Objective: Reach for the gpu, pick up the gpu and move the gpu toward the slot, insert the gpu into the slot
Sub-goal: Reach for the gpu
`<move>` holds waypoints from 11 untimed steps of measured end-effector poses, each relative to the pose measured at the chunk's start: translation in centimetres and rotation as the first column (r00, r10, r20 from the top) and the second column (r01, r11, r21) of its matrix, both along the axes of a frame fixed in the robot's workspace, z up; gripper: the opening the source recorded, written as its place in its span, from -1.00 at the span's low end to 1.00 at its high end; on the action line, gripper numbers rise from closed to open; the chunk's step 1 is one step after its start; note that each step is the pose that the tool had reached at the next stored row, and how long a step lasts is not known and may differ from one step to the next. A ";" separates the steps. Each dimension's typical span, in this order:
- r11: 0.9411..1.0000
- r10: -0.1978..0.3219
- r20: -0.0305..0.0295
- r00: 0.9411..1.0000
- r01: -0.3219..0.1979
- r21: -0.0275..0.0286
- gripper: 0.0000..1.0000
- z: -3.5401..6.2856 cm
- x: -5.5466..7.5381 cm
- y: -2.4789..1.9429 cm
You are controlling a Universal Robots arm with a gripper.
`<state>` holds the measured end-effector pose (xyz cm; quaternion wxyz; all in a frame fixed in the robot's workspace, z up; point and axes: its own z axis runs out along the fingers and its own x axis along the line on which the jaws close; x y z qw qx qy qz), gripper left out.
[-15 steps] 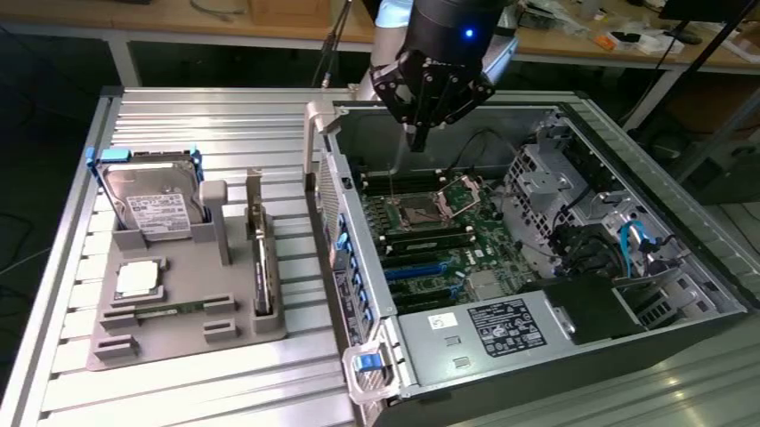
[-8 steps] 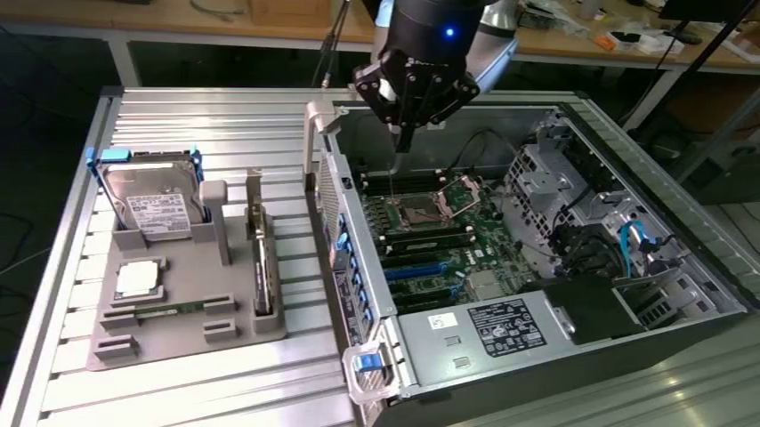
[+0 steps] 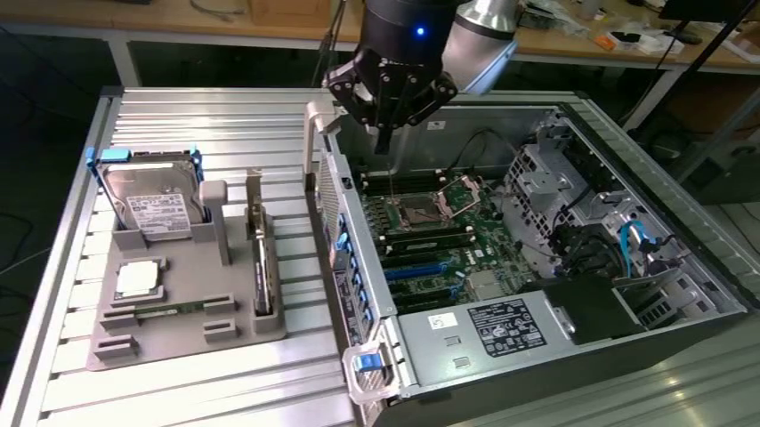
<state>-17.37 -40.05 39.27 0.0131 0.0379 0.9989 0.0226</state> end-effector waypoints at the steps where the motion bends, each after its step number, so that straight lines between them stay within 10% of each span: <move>1: 1.000 0.000 0.000 1.000 0.000 0.000 -0.79 0.00 -0.3 -0.03; 11: 1.000 0.000 -0.003 1.000 0.000 0.000 -0.79 -0.26 -4.1 -0.15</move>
